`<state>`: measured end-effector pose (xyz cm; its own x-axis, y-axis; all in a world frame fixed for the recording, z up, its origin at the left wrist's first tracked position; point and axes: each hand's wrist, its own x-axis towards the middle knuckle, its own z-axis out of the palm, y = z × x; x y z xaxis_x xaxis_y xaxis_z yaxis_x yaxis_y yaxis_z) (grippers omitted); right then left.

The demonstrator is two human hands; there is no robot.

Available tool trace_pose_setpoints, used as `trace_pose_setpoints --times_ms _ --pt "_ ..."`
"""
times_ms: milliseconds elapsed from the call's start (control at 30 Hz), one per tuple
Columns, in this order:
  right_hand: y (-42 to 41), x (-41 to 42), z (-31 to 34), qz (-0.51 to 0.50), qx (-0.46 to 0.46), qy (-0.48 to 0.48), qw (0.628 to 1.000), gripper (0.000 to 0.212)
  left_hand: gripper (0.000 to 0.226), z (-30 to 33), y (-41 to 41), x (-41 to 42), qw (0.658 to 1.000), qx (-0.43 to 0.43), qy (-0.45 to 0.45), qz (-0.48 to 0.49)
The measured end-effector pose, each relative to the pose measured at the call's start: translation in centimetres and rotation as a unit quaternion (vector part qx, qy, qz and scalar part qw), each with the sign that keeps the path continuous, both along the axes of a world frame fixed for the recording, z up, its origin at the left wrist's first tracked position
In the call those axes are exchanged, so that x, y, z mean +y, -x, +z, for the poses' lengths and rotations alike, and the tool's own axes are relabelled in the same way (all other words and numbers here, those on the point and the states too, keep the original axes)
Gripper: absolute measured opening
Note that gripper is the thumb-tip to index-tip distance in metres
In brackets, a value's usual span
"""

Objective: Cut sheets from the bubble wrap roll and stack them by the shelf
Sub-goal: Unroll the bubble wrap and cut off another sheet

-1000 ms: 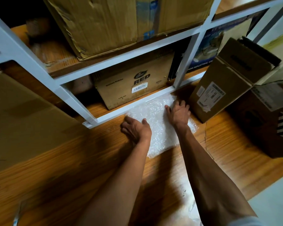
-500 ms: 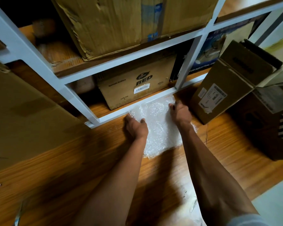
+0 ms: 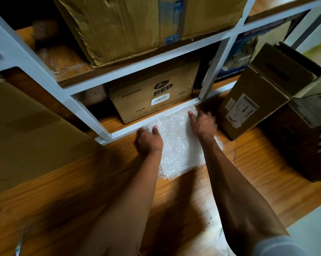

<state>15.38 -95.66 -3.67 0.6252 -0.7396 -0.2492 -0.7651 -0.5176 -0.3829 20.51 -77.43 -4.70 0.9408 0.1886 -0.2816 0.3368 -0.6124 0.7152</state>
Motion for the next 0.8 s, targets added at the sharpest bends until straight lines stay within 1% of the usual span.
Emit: trace_pose_setpoints --times_ms 133,233,300,333,400,500,567,633,667,733,800 --pt "-0.7 -0.3 0.3 -0.042 0.001 -0.039 0.998 0.069 0.062 -0.8 -0.7 0.5 1.000 0.022 0.003 0.012" --pt "-0.9 -0.4 0.4 -0.045 0.010 -0.038 0.998 0.066 0.066 -1.0 -0.7 0.3 1.000 0.025 -0.003 0.009" --pt "-1.0 -0.2 0.4 -0.043 -0.003 -0.022 0.999 0.060 0.070 -1.2 -0.9 0.2 1.000 0.031 -0.004 0.006" --pt "-0.9 0.0 0.5 -0.041 -0.017 -0.003 0.999 0.058 0.071 -1.2 -0.8 0.0 1.000 0.030 -0.001 0.006" --pt "-0.5 0.7 0.7 -0.022 -0.051 0.068 0.996 0.057 0.070 -1.0 -0.5 0.0 1.000 0.015 -0.007 0.004" --pt "0.4 1.9 1.0 0.041 -0.105 0.206 0.972 0.055 0.070 0.1 1.3 0.3 0.994 -0.045 -0.096 -0.023" --pt "1.2 2.3 0.8 0.096 -0.125 0.248 0.956 0.052 0.070 0.7 3.1 0.8 0.980 -0.110 -0.155 -0.063" --pt "1.8 2.3 0.2 0.149 -0.122 0.248 0.949 0.052 0.071 0.6 4.6 1.3 0.955 -0.165 -0.202 -0.144" --pt "2.0 2.3 -0.1 0.173 -0.109 0.244 0.948 0.054 0.074 0.5 5.2 1.4 0.940 -0.176 -0.221 -0.190" --pt "2.1 2.1 -0.7 0.206 -0.062 0.219 0.952 0.060 0.078 0.1 5.7 1.3 0.917 -0.170 -0.246 -0.262" --pt "2.0 1.7 -1.4 0.216 0.000 0.174 0.961 0.065 0.080 -0.6 5.7 1.1 0.907 -0.139 -0.261 -0.302"
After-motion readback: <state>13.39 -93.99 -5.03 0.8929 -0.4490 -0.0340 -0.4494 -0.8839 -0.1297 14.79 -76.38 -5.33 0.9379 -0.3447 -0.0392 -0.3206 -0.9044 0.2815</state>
